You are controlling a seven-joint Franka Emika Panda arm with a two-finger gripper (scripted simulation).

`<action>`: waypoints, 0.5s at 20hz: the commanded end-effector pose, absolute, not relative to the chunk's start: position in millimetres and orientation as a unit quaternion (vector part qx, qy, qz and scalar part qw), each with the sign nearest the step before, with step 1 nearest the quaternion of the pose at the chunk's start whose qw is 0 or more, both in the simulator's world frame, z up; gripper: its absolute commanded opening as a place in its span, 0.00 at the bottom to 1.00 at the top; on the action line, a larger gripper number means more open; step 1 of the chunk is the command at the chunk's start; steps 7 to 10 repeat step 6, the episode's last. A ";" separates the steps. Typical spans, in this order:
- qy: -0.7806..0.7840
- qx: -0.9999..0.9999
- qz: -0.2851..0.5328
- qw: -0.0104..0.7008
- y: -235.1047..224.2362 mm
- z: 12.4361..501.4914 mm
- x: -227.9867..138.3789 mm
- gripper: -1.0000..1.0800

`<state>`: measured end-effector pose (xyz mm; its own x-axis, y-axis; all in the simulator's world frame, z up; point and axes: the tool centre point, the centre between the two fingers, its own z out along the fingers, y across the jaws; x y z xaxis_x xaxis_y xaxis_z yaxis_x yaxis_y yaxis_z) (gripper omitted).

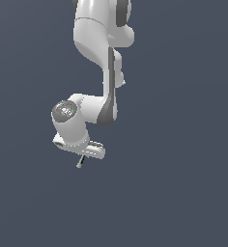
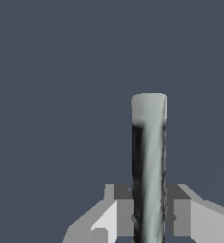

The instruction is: Pick up the object and move it to a goal position.

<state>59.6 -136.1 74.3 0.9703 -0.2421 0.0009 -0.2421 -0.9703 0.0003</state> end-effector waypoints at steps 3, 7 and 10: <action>-0.121 0.993 0.000 0.000 -142.7 79.7 57.4 0.00; -0.121 0.993 0.000 0.000 -141.6 78.8 58.5 0.00; -0.121 0.993 0.000 0.000 -141.6 78.8 58.5 0.00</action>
